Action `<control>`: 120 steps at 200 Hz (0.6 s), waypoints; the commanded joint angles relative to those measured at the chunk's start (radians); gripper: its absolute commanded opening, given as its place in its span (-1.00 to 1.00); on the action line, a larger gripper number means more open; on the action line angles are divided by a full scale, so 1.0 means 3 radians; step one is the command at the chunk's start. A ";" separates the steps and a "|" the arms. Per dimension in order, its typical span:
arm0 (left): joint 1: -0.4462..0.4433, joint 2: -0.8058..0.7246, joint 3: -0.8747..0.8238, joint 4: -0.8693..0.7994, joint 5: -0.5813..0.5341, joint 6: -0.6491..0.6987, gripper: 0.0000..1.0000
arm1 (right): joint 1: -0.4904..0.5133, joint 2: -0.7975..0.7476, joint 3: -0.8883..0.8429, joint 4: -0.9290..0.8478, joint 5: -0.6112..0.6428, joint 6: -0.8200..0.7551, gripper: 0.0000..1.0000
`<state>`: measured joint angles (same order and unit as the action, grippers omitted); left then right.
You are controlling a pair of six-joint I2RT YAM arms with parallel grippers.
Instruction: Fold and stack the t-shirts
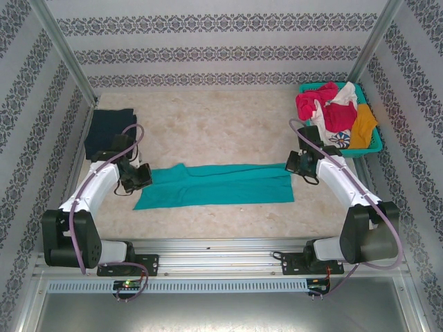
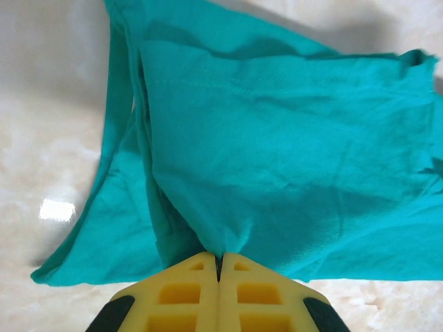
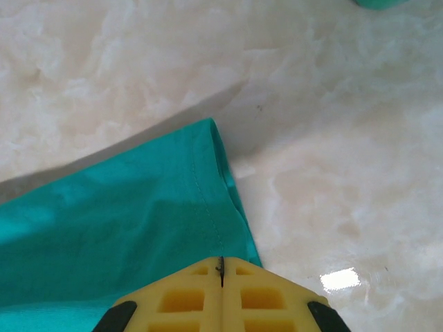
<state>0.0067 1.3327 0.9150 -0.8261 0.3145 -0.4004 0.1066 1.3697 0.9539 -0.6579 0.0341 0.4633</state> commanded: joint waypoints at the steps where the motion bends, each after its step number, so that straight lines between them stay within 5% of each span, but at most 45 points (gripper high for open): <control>1: -0.0027 0.0009 -0.0142 -0.0022 -0.0018 -0.0031 -1.00 | -0.0033 -0.0075 -0.0094 -0.0129 0.0062 -0.0067 -1.00; 120: -0.0022 0.0325 -0.0243 -0.0015 -0.0380 -0.0028 -1.00 | -0.0049 -0.0024 -0.0611 0.0002 -0.0020 0.0138 -1.00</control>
<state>0.0067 1.4139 0.8463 -0.8227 0.2466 -0.4004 0.1062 1.3376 0.7971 -0.6746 0.0319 0.4755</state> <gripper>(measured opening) 0.040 0.044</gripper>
